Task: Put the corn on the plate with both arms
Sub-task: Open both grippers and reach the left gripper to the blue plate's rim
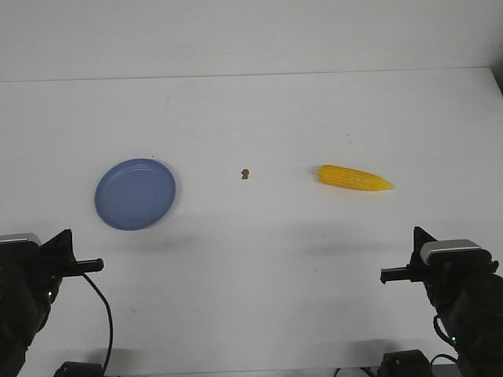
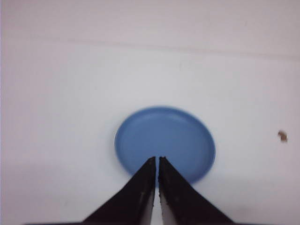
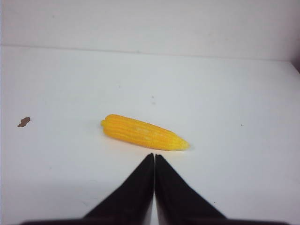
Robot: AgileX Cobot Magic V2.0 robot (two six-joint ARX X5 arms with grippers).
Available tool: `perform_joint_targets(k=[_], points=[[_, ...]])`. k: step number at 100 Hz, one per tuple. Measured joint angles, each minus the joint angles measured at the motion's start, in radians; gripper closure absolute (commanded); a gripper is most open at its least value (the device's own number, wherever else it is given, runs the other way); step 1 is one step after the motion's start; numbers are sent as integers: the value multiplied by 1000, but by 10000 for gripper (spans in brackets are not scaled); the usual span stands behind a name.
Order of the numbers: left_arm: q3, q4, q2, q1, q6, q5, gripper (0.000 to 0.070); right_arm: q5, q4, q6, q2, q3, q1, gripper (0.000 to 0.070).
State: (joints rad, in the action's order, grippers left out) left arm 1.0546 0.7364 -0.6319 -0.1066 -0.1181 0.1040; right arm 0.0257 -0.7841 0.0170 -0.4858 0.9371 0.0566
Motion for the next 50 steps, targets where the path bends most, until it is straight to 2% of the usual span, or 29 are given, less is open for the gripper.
perform_joint_targets(k=[23, 50], points=[[11, 88, -35, 0, 0, 0, 688, -7, -19, 40, -14, 16, 0, 694], [11, 88, -14, 0, 0, 0, 688, -7, -19, 60, -14, 16, 0, 693]])
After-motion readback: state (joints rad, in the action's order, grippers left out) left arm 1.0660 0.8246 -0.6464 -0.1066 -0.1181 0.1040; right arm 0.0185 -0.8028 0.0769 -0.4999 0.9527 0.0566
